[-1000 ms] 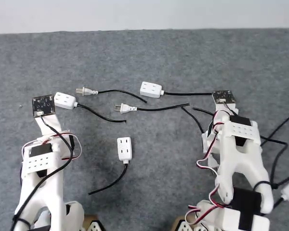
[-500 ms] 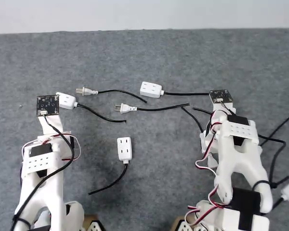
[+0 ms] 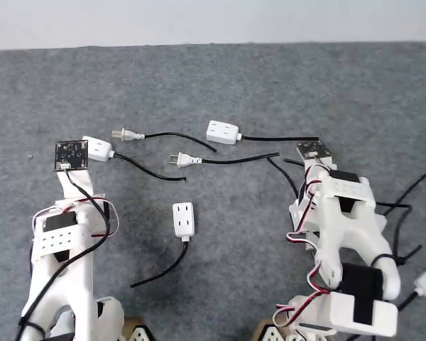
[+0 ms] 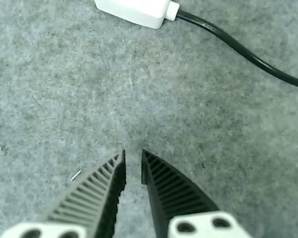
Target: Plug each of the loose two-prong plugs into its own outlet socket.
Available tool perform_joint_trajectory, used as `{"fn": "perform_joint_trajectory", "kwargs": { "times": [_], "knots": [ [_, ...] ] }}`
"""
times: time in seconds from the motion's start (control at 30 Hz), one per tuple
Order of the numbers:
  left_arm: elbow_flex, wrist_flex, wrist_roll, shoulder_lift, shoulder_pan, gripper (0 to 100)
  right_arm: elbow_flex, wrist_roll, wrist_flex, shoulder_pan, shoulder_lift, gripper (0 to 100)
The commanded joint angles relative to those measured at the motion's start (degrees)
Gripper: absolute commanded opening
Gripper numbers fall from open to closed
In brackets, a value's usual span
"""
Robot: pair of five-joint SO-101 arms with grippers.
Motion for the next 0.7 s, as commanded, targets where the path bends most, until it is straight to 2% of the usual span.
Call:
{"fn": "perform_joint_trajectory", "kwargs": {
  "times": [0.0,0.23,0.37,0.67],
  "knots": [
    [-0.66,0.26,-0.53,-1.58,0.35,5,-1.76,2.99,-0.66,-0.84,-0.13,11.1],
    [-0.66,0.26,-0.53,-1.58,0.18,5,-1.76,4.66,-0.66,-0.84,-0.04,8.0],
    [-0.66,0.26,-0.53,-1.58,0.18,5,-1.76,9.14,-0.66,-0.84,0.31,8.0],
    [-0.66,0.26,-0.53,-1.58,0.18,5,-8.44,9.76,3.82,-2.33,7.08,8.0]
  ]
}}
